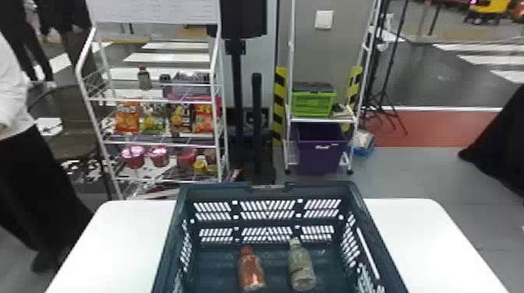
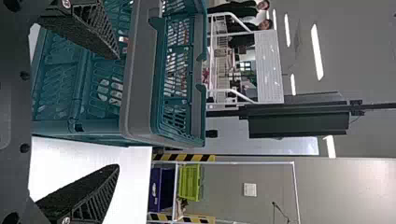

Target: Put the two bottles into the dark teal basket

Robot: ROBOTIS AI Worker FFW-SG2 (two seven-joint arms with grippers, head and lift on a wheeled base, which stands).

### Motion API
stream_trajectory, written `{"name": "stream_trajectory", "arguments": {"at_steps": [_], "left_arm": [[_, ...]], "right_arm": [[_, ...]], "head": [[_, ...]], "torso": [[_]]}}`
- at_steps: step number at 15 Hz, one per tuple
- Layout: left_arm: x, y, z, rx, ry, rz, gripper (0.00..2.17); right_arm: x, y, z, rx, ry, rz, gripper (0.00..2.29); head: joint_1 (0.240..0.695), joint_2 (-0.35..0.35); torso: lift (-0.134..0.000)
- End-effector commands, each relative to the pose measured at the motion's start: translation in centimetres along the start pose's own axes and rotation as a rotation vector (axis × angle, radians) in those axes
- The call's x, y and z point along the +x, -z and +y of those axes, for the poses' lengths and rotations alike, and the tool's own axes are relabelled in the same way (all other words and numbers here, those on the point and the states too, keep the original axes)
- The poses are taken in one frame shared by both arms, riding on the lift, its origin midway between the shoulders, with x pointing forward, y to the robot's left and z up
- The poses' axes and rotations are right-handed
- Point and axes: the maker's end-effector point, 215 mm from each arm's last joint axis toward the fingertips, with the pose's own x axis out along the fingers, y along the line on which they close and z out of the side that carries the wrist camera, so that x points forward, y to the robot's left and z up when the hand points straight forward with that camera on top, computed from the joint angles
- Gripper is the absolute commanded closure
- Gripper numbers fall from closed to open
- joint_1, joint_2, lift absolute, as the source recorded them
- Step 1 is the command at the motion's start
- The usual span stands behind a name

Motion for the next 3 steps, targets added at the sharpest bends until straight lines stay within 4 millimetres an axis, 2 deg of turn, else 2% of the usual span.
{"name": "stream_trajectory", "arguments": {"at_steps": [1, 3], "left_arm": [[0.01, 0.04, 0.01, 0.000, 0.000, 0.002, 0.02], [0.08, -0.09, 0.00, 0.000, 0.002, -0.001, 0.02]], "right_arm": [[-0.02, 0.09, -0.01, 0.001, 0.001, 0.001, 0.05], [-0.02, 0.09, -0.01, 0.001, 0.001, 0.001, 0.05]], "head": [[0.499, 0.000], [0.499, 0.000]], "torso": [[0.000], [0.000]]}}
